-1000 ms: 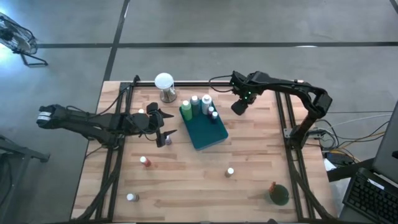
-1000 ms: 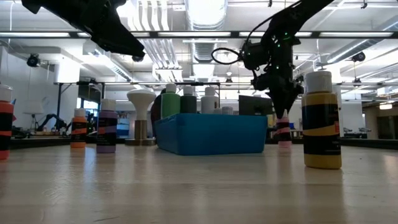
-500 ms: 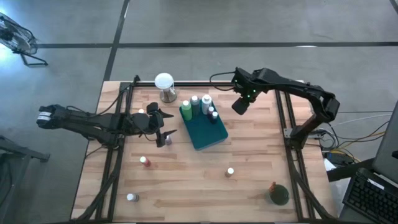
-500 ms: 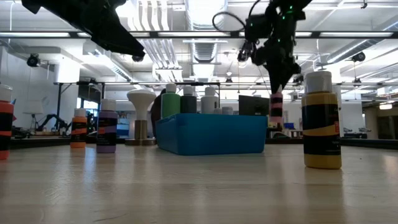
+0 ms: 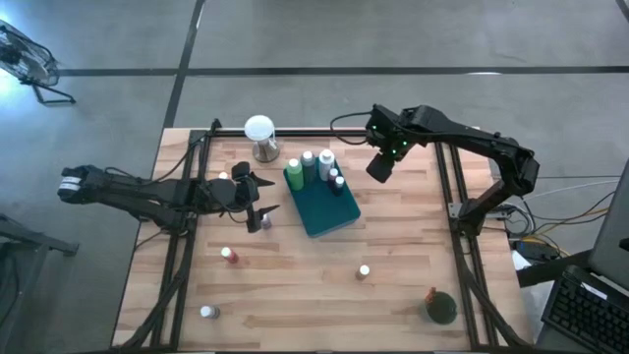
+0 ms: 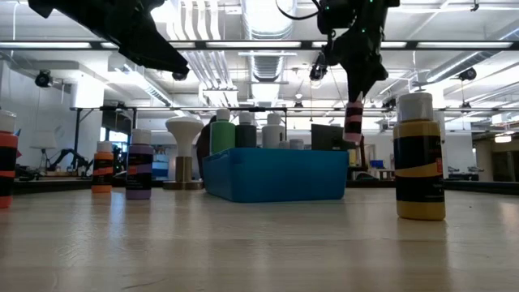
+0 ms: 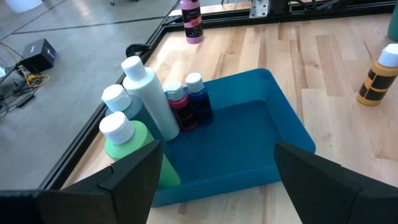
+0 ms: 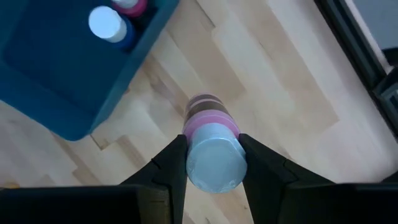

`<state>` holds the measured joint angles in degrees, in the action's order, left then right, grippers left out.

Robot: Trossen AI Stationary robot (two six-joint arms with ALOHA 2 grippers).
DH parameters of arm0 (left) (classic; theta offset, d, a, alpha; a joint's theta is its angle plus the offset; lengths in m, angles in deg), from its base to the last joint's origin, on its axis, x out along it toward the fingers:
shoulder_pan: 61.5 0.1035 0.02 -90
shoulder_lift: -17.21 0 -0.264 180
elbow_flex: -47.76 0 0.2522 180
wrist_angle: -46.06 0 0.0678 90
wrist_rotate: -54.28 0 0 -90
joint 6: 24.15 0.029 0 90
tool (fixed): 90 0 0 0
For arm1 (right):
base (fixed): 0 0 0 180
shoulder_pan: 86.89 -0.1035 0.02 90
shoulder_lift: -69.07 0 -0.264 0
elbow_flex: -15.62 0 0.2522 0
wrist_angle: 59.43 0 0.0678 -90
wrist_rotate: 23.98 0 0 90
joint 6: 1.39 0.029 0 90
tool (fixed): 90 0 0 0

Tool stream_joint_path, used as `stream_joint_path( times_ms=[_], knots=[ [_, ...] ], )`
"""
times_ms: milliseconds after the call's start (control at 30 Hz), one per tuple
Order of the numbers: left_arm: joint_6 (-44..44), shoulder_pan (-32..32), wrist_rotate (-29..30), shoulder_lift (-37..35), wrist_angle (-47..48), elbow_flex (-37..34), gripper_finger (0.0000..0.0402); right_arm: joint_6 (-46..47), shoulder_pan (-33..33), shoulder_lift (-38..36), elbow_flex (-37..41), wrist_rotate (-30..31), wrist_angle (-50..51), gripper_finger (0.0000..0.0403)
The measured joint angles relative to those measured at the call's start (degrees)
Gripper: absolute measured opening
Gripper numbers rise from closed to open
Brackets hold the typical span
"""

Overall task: Pick & Place Paint Supplies
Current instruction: Put the light pink paint bottle into the blue bin

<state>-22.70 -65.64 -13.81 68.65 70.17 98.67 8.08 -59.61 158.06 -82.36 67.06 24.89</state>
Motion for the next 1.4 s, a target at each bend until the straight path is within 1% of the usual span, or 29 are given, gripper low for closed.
stream_joint_path(
  times_ms=[1200, 1400],
  knots=[
    [0.0, 0.0, 0.0, 0.0, 0.0, 0.0, 0.0314, -0.9, -0.2, 0.0, -0.1, 0.1, -0.5, 0.0113],
    [-1.6, 0.0, 0.0, 0.0, 0.0, 0.0, 0.0314, -0.9, -0.3, 0.2, -0.1, 0.0, -0.4, 0.0113]
  ],
)
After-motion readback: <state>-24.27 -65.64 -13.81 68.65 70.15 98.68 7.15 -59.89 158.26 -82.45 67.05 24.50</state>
